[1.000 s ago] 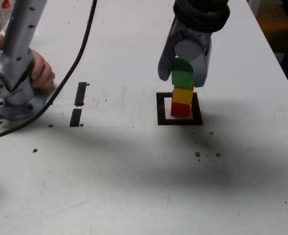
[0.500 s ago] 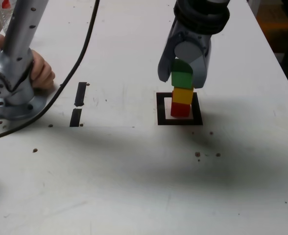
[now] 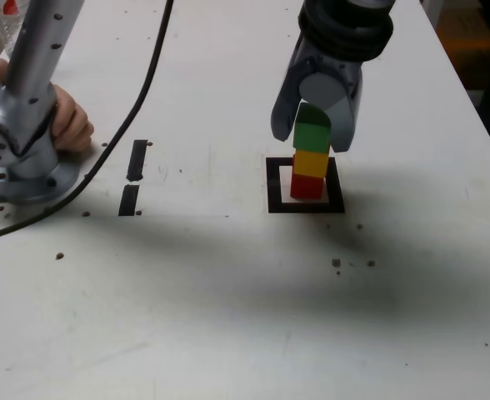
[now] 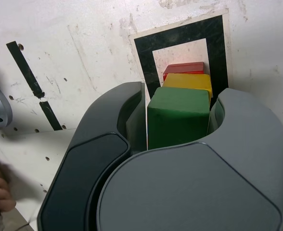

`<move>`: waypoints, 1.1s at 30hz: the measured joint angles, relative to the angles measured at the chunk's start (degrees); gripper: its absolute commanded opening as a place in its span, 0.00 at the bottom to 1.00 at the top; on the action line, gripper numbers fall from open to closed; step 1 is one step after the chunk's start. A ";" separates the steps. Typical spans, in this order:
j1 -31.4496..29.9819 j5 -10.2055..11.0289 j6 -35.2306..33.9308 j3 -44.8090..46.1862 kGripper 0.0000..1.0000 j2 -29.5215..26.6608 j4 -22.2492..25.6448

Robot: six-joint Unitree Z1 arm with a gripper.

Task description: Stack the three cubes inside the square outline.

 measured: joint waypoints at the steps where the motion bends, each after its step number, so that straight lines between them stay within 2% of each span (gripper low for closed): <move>1: 0.00 0.02 0.02 0.00 0.67 0.00 0.00; 9: 0.00 0.20 0.02 0.00 0.75 -0.23 0.11; 19: -0.08 -0.14 -0.32 1.18 0.81 -6.15 0.40; 25: -1.69 -0.34 -1.09 1.41 0.86 -11.49 0.42; 33: -5.24 -0.25 -7.13 10.82 0.92 -23.37 0.48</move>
